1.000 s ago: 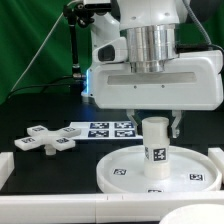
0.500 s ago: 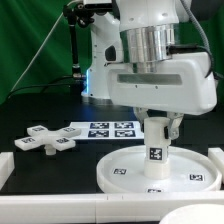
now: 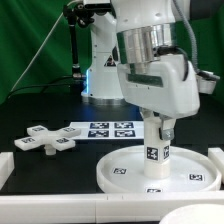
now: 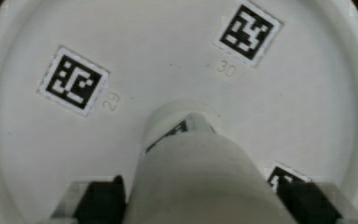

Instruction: Assemble round table

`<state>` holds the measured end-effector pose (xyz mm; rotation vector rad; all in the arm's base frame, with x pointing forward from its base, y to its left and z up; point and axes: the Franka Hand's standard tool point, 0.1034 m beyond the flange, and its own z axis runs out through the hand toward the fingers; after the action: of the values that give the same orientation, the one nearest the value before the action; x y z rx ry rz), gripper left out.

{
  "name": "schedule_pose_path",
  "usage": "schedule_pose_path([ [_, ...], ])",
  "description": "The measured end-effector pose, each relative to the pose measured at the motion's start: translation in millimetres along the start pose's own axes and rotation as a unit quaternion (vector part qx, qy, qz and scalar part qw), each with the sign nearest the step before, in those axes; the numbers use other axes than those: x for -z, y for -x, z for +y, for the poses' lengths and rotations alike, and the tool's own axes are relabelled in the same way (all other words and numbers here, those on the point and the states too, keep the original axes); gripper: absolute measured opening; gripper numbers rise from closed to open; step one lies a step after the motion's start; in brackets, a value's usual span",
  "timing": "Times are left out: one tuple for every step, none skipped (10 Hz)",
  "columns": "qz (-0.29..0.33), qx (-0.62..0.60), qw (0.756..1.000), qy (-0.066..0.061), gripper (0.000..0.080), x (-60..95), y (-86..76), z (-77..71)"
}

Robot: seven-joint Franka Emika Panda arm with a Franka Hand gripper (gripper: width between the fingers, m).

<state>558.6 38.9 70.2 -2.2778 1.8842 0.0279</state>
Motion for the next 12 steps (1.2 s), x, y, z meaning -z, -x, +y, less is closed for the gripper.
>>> schedule_pose_path([
  [-0.008,-0.068,0.998,-0.003,0.0409,-0.5,0.7,0.3],
  [-0.016,-0.116,0.993,-0.007,0.0409,-0.6,1.0,0.2],
  [-0.024,-0.17,0.985,-0.01,0.0409,-1.1,2.3,0.3],
  [-0.028,-0.222,0.975,-0.01,0.0409,-1.2,3.9,-0.2],
  [-0.03,-0.246,0.969,-0.011,0.0409,-1.2,3.4,-0.3],
  [-0.031,-0.244,0.969,-0.011,0.041,-1.2,3.5,-0.3],
  [-0.031,-0.24,0.97,-0.011,0.041,-1.5,3.9,-0.2],
  [-0.03,-0.227,0.973,-0.01,0.0583,-1.6,4.4,-0.3],
  [-0.028,-0.169,0.985,-0.01,0.0583,-0.5,5.2,-2.8],
  [-0.028,-0.133,0.991,-0.012,0.0636,-0.3,5.7,-3.4],
  [-0.028,-0.108,0.994,-0.012,0.0645,-0.8,5.5,-3.0],
  [-0.027,-0.06,0.998,-0.013,0.0645,-0.8,5.5,-3.0],
])
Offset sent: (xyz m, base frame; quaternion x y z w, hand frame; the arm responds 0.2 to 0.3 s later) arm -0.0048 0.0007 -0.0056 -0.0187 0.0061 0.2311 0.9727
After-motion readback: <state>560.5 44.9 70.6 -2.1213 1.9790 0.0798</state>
